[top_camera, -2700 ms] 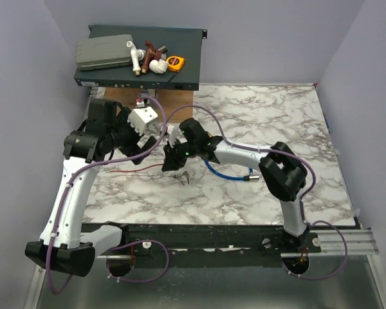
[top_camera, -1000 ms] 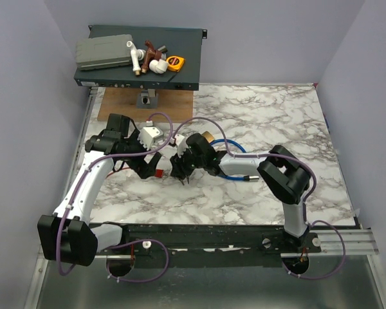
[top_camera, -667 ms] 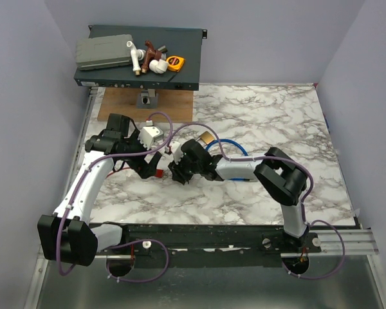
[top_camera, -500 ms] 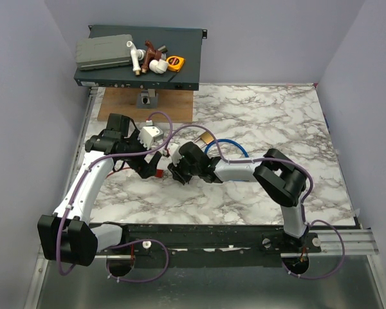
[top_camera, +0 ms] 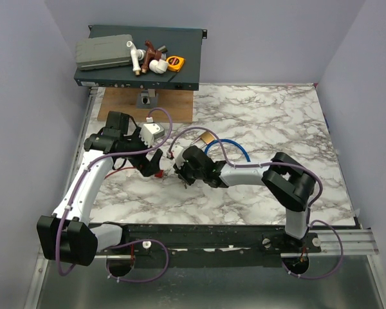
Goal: Unlock with the key
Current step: Pick up the key from the center of the board.
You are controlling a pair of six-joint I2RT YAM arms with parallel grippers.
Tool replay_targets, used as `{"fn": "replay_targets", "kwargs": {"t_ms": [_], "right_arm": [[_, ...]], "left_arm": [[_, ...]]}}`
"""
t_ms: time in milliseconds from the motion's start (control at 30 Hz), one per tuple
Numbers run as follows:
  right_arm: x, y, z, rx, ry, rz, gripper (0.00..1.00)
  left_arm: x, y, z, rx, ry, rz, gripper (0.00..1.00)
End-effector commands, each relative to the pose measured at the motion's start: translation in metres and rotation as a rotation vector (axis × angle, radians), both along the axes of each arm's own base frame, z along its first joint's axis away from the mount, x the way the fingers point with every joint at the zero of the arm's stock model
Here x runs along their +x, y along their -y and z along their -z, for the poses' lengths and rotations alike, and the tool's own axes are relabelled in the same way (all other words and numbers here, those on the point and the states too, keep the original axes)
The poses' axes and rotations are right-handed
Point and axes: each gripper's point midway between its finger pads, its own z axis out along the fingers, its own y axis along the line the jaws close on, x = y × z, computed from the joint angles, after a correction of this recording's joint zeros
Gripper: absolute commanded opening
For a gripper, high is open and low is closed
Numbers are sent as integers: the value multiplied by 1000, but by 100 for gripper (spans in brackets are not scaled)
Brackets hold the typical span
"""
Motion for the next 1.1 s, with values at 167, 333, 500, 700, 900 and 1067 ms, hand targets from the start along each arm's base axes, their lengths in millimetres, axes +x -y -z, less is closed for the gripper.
{"fn": "replay_targets", "kwargs": {"t_ms": [167, 333, 500, 700, 900, 1067], "right_arm": [[-7, -2, -50, 198, -42, 17, 1], [-14, 1, -80, 321, -102, -2, 1], [-15, 7, -102, 409, -147, -15, 1], [-24, 7, -136, 505, -169, -74, 1], [-36, 0, -166, 559, -182, -162, 1], [-41, -2, -177, 571, -185, -194, 1]], "left_arm": [[-14, 19, -4, -111, 28, 122, 98], [-17, 24, -10, -134, 128, 220, 98], [-31, 29, -9, -143, 223, 387, 98], [-21, 39, -15, -198, 245, 393, 98], [-4, 42, -5, -196, 235, 405, 93], [-2, 46, -6, -210, 248, 432, 89]]}}
